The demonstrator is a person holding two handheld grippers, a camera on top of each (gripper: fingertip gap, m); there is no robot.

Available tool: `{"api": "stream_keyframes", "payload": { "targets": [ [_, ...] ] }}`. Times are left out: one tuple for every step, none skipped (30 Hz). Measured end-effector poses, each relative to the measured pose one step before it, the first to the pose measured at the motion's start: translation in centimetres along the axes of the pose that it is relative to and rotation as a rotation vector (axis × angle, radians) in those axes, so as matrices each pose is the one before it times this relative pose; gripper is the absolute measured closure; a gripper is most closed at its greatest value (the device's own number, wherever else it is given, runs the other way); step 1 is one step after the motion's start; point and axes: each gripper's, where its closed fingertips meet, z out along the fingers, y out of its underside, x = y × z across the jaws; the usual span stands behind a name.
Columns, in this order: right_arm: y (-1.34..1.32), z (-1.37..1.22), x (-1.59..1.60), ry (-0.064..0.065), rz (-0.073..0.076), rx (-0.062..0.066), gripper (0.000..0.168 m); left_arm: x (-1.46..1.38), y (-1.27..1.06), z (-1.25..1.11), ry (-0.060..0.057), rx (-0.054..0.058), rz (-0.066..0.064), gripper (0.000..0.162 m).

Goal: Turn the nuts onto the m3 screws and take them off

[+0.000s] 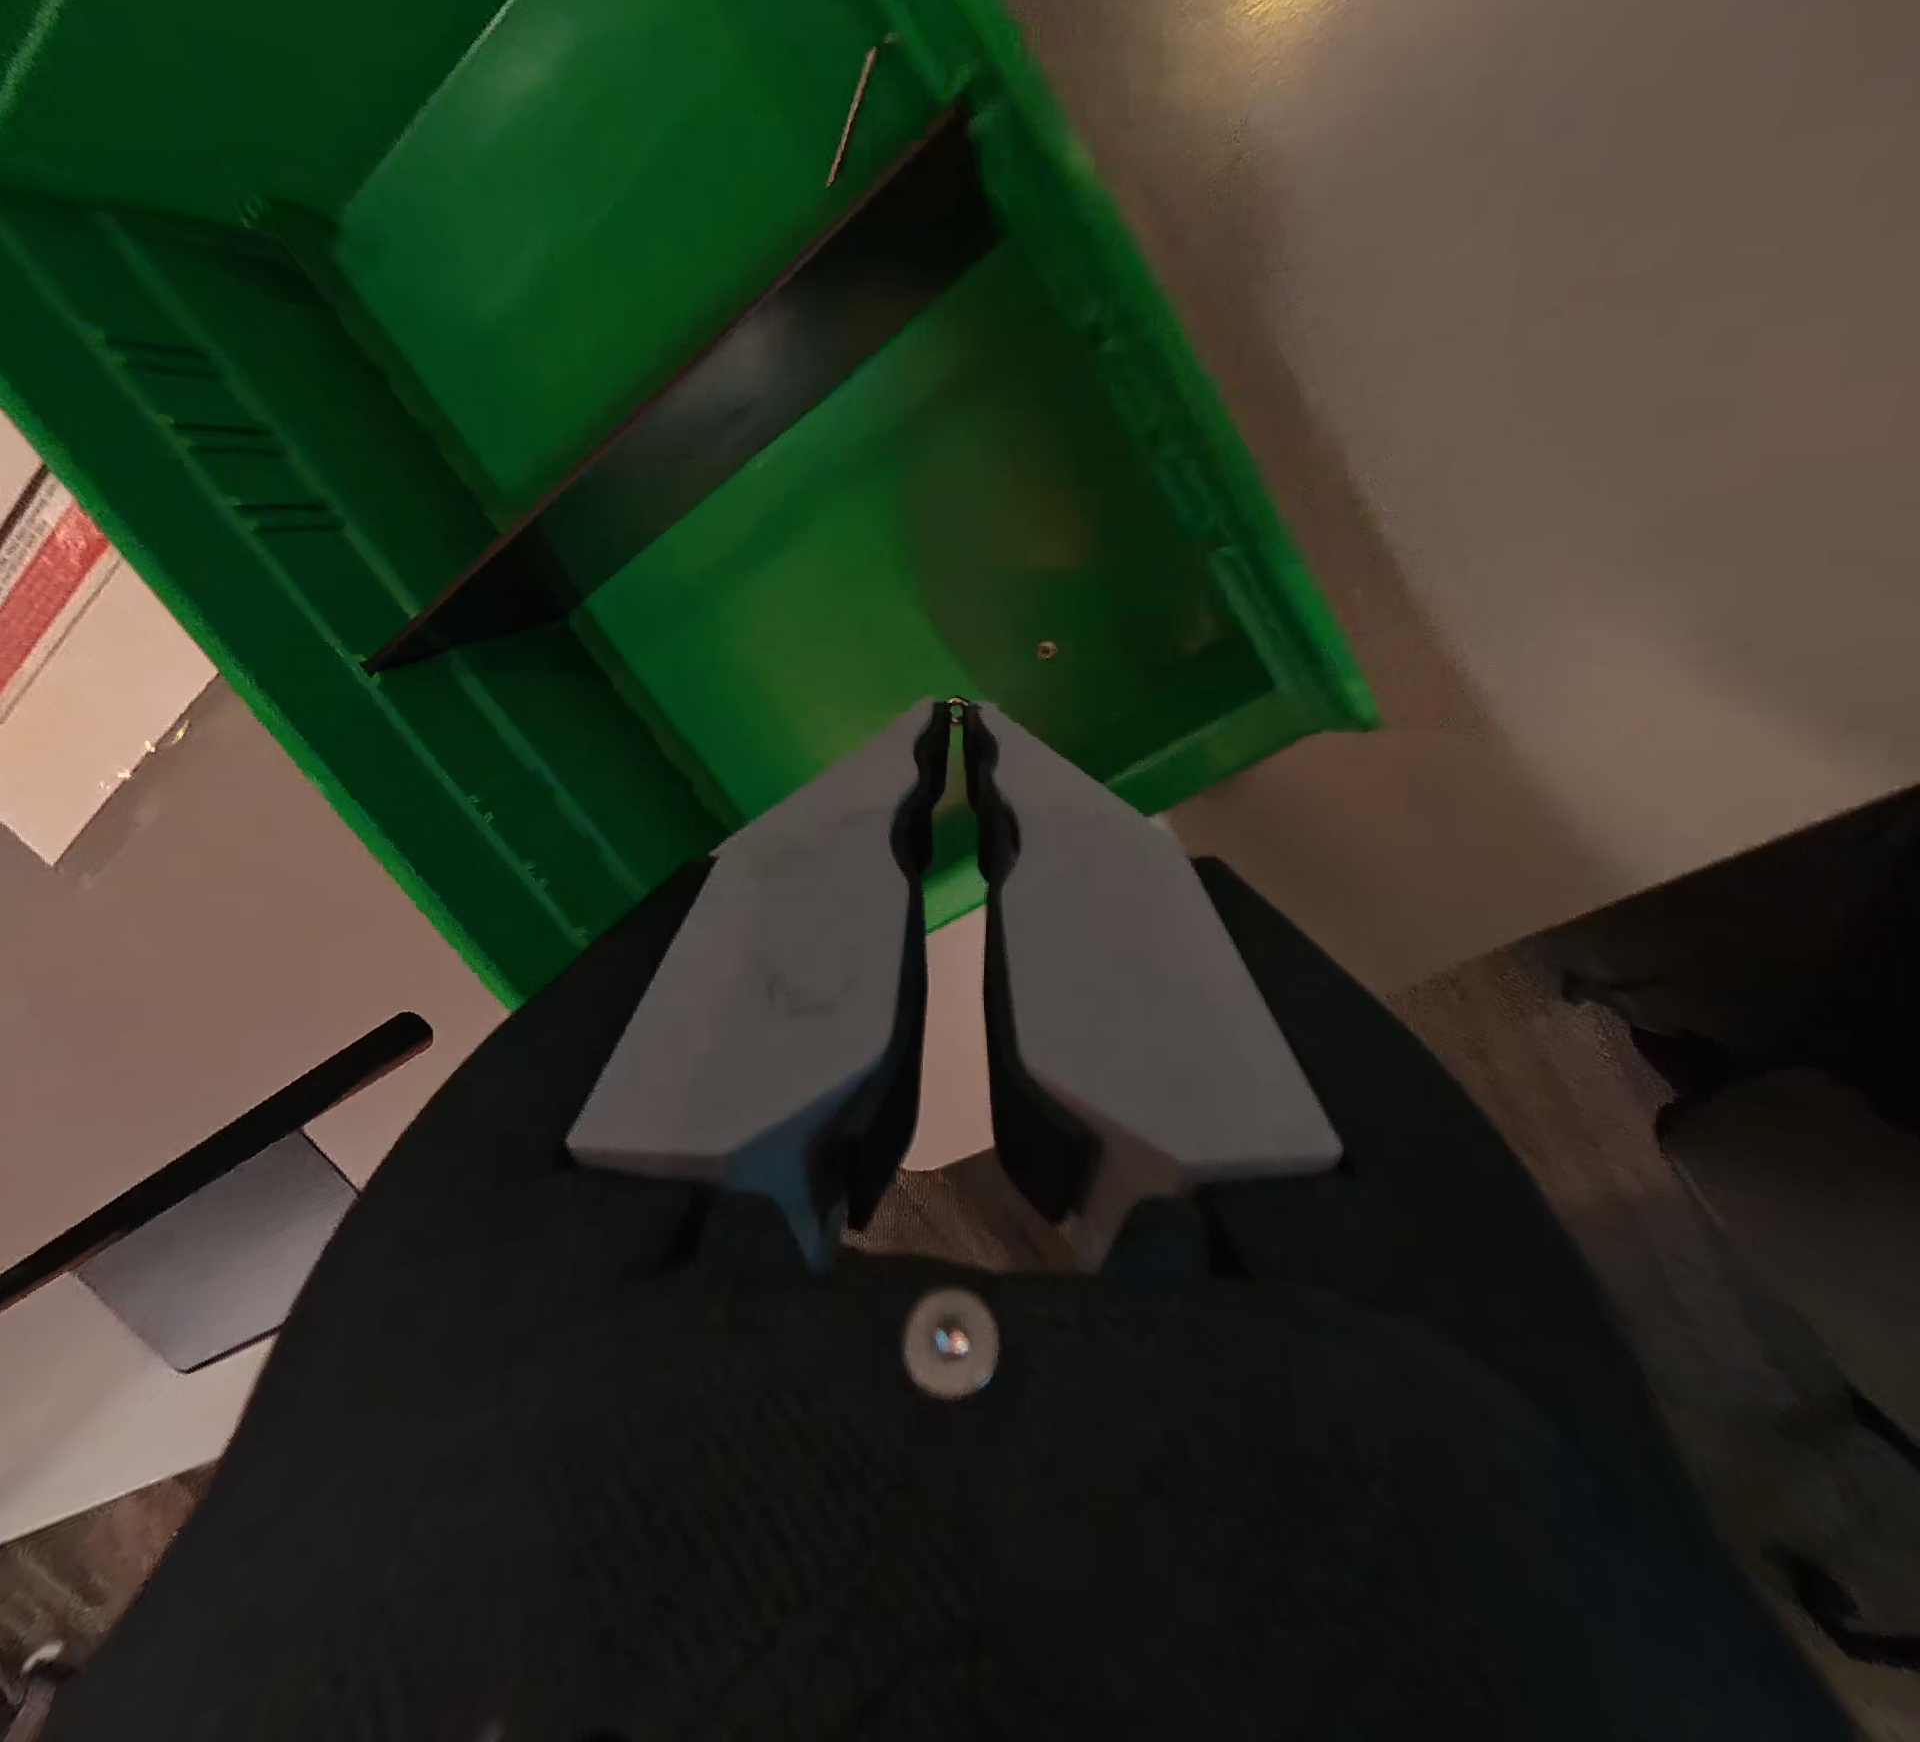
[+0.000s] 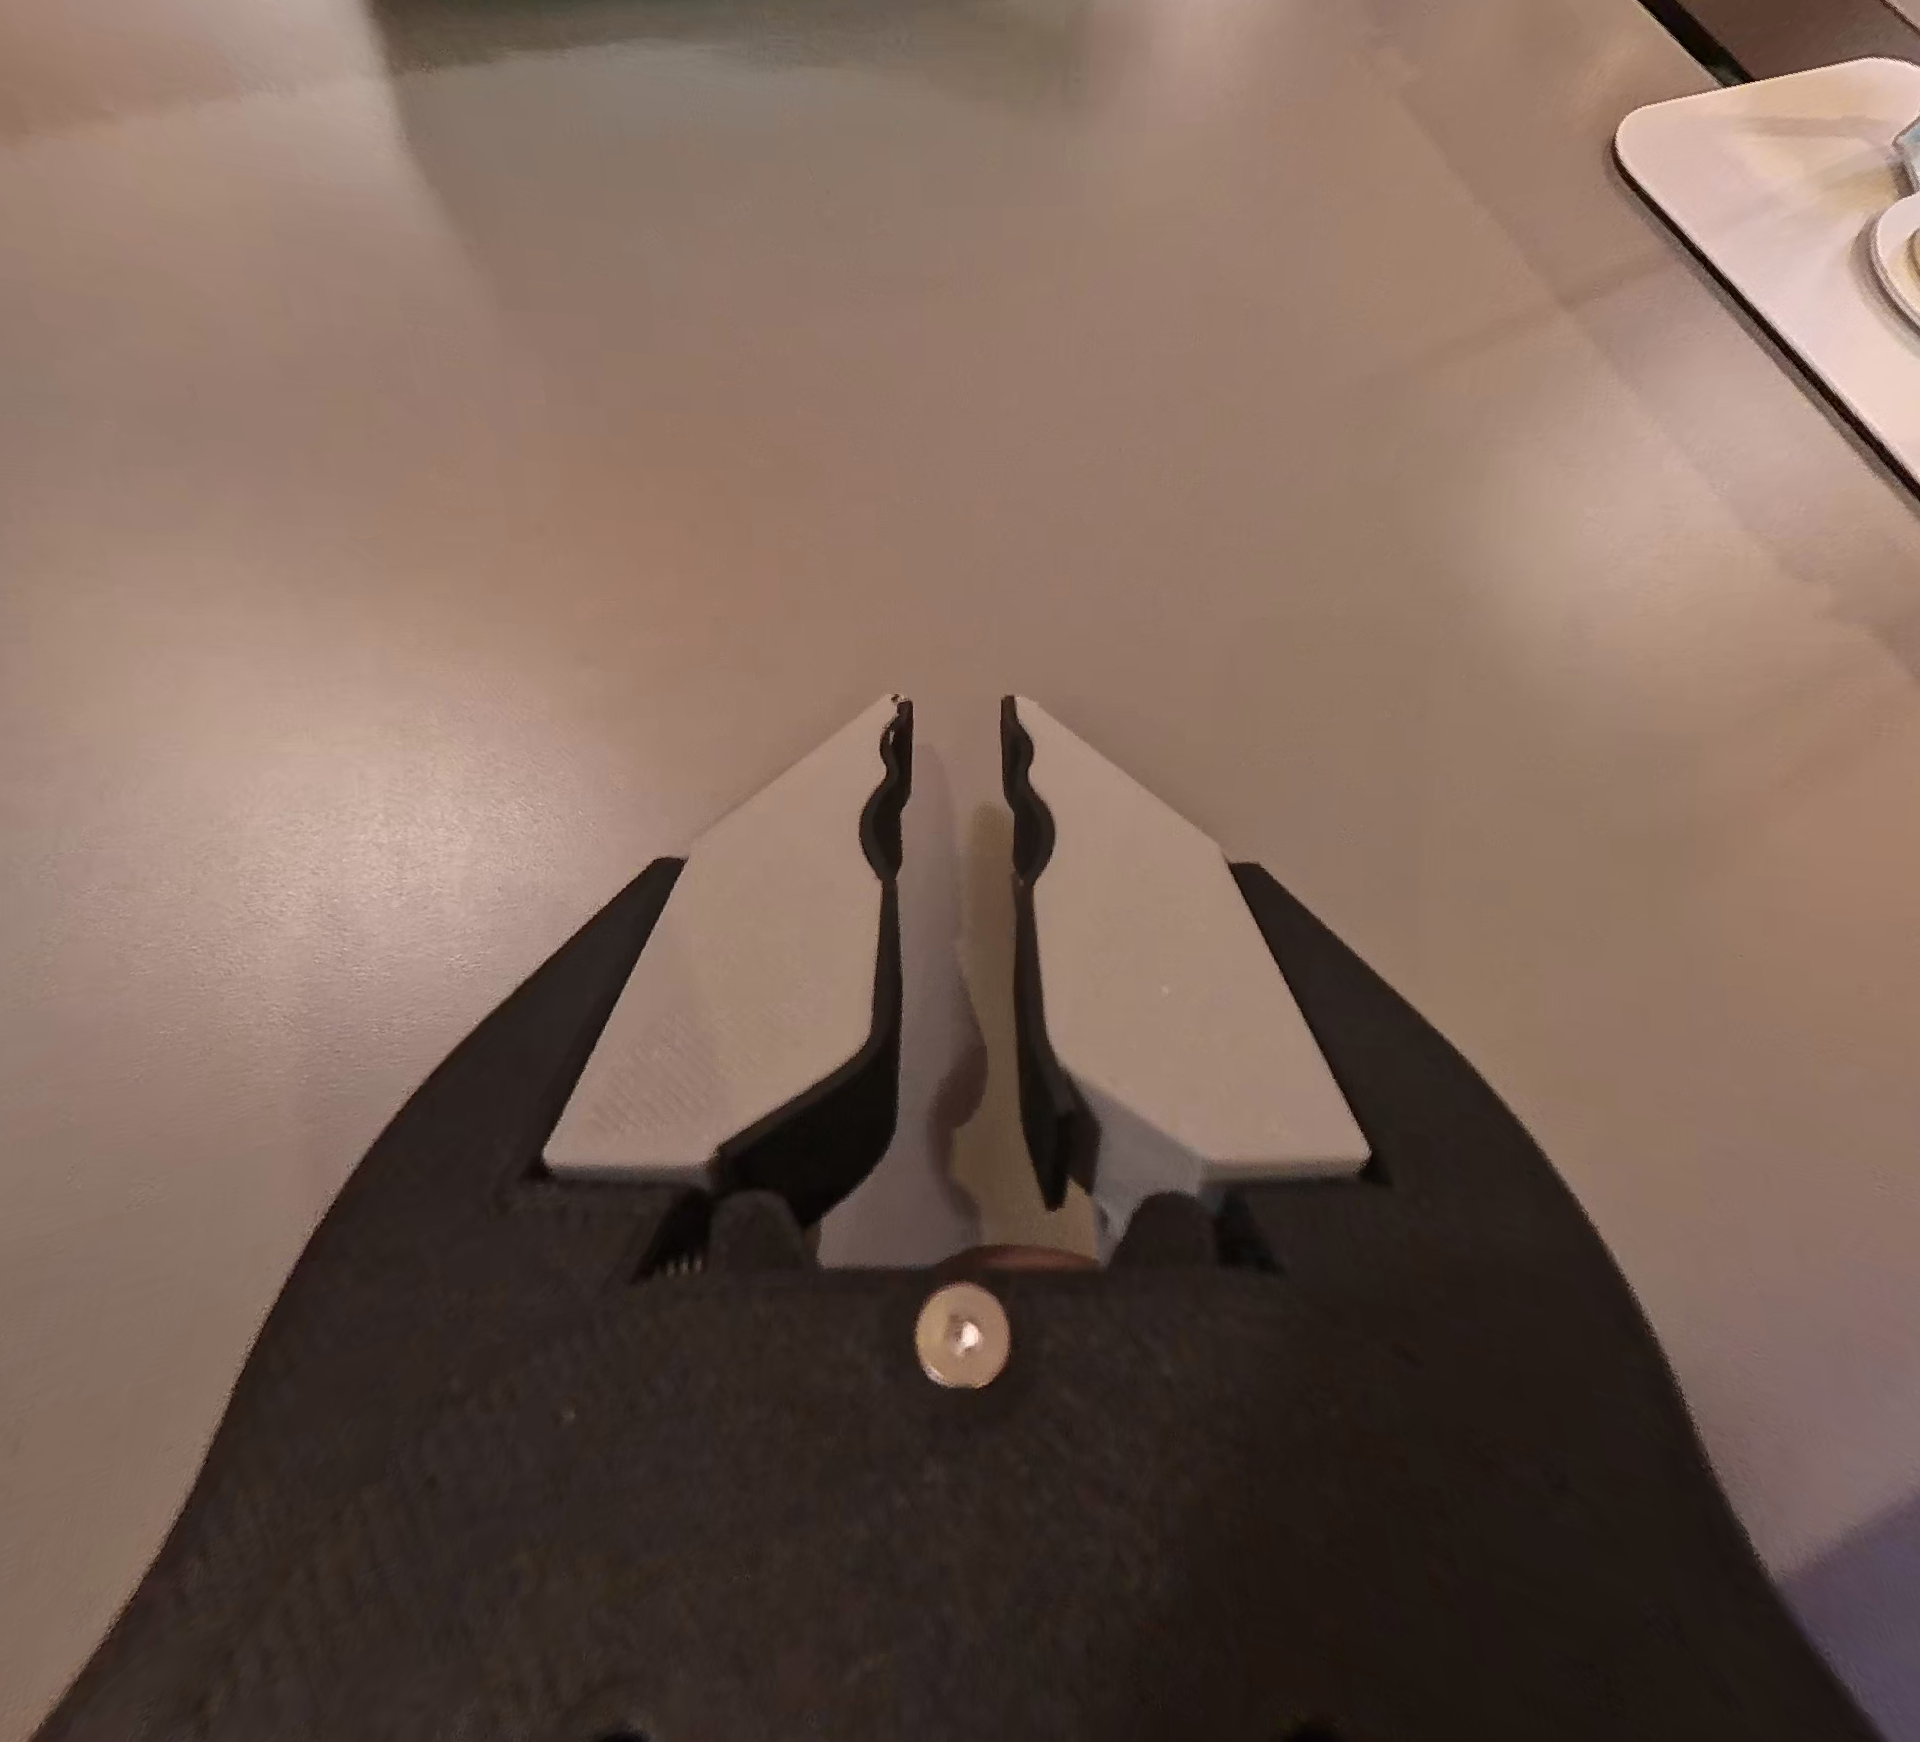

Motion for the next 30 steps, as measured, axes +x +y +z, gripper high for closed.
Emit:
{"api": "stream_keyframes", "payload": {
  "targets": [
    [0.052, 0.011, 0.060, 0.0048, -0.0037, -0.0030, 0.155, 0.795, -0.487, -0.604, 0.0063, 0.0130, 0.0098, 0.162],
    [-0.017, -0.031, 0.069, 0.0046, -0.0023, 0.0002, 0.155, 0.878, -0.615, -0.534, 0.0076, 0.0151, 0.0133, 0.162],
    [-0.081, -0.065, 0.054, 0.0044, -0.0016, 0.0045, 0.155, 0.996, -0.715, -0.427, 0.0105, 0.0172, 0.0163, 0.161],
    [-0.098, -0.065, 0.074, 0.0051, -0.0019, 0.0064, 0.155, 1.182, -0.829, -0.319, 0.0177, 0.0186, 0.0230, 0.161],
    [-0.080, -0.051, 0.025, 0.0012, 0.0006, 0.0049, 0.156, 1.345, -0.922, -0.186, 0.0230, 0.0202, 0.0305, 0.161],
    [-0.067, -0.044, 0.009, -0.0015, 0.0036, 0.0049, 0.156, 1.366, -0.954, -0.041, 0.0234, 0.0166, 0.0278, 0.161],
    [-0.055, -0.042, 0.043, -0.0002, 0.0032, 0.0049, 0.156, 1.377, -0.965, 0.125, 0.0240, 0.0126, 0.0324, 0.161],
    [-0.013, -0.059, 0.098, 0.0032, 0.0015, 0.0014, 0.157, 1.339, -0.952, 0.252, 0.0237, 0.0088, 0.0379, 0.161],
    [-0.013, -0.072, 0.145, 0.0059, -0.0009, 0.0009, 0.157, 1.297, -0.996, 0.346, 0.0258, 0.0080, 0.0360, 0.161],
    [-0.046, -0.081, 0.158, 0.0057, -0.0003, 0.0028, 0.157, 1.289, -1.103, 0.445, 0.0316, 0.0137, 0.0345, 0.161],
    [-0.044, -0.082, 0.117, 0.0028, 0.0017, 0.0029, 0.157, 1.350, -1.151, 0.563, 0.0393, 0.0172, 0.0381, 0.161],
    [-0.039, -0.080, 0.098, 0.0018, 0.0019, 0.0021, 0.157, 1.201, -1.068, 0.704, 0.0363, 0.0128, 0.0355, 0.161],
    [-0.039, -0.098, 0.116, 0.0027, 0.0007, 0.0020, 0.157, 0.938, -0.965, 0.815, 0.0264, 0.0070, 0.0323, 0.161],
    [-0.065, -0.105, 0.083, 0.0022, -0.0005, 0.0023, 0.157, 0.810, -0.909, 0.895, 0.0229, 0.0045, 0.0374, 0.161],
    [-0.082, -0.107, 0.054, 0.0017, -0.0011, 0.0038, 0.157, 0.763, -0.874, 0.958, 0.0246, 0.0055, 0.0399, 0.161],
    [-0.091, -0.094, 0.049, 0.0014, -0.0003, 0.0040, 0.157, 0.572, -0.868, 0.972, 0.0208, 0.0079, 0.0327, 0.161],
    [-0.068, -0.078, 0.034, 0.0004, 0.0002, 0.0029, 0.157, 0.510, -0.848, 0.980, 0.0215, 0.0106, 0.0316, 0.161],
    [-0.037, -0.048, 0.029, 0.0003, -0.0003, 0.0012, 0.157, 0.500, -0.773, 0.985, 0.0257, 0.0131, 0.0352, 0.161],
    [-0.001, -0.016, 0.041, 0.0008, -0.0007, -0.0009, 0.157, 0.300, -0.626, 0.999, 0.0211, 0.0095, 0.0299, 0.161],
    [0.046, 0.006, 0.030, 0.0002, -0.0003, -0.0025, 0.157, 0.123, -0.502, 1.003, 0.0175, 0.0063, 0.0248, 0.161],
    [0.069, 0.036, 0.017, -0.0005, -0.0002, -0.0032, 0.157, 0.248, -0.417, 1.028, 0.0263, 0.0078, 0.0371, 0.161],
    [0.083, 0.048, 0.013, -0.0001, -0.0003, -0.0044, 0.156, 0.359, -0.262, 1.001, 0.0306, 0.0063, 0.0504, 0.161],
    [0.079, 0.047, -0.002, 0.0001, -0.0010, -0.0043, 0.156, 0.286, -0.037, 0.994, 0.0276, -0.0057, 0.0464, 0.161],
    [0.061, 0.054, -0.006, 0.0007, -0.0024, -0.0032, 0.156, 0.454, -0.001, 0.930, 0.0370, -0.0064, 0.0433, 0.161],
    [0.051, 0.028, -0.004, 0.0015, -0.0029, -0.0030, 0.156, 0.551, -0.132, 0.833, 0.0404, 0.0038, 0.0409, 0.161],
    [0.040, 0.037, 0.005, 0.0017, -0.0024, -0.0024, 0.156, 0.242, -0.172, 0.702, 0.0209, 0.0068, 0.0335, 0.161],
    [0.015, 0.016, -0.002, 0.0009, -0.0018, -0.0020, 0.156, -0.048, -0.058, 0.570, 0.0058, -0.0010, 0.0234, 0.161],
    [0.017, 0.003, -0.015, 0.0003, -0.0012, -0.0012, 0.156, -0.019, -0.108, 0.435, 0.0034, 0.0048, 0.0291, 0.161],
    [-0.011, -0.007, -0.020, -0.0003, -0.0007, 0.0001, 0.156, 0.039, -0.159, 0.333, 0.0011, 0.0108, 0.0370, 0.161],
    [-0.036, -0.017, -0.027, -0.0004, -0.0009, 0.0008, 0.156, 0.002, 0.012, 0.289, -0.0029, -0.0007, 0.0335, 0.161]
  ]
}}
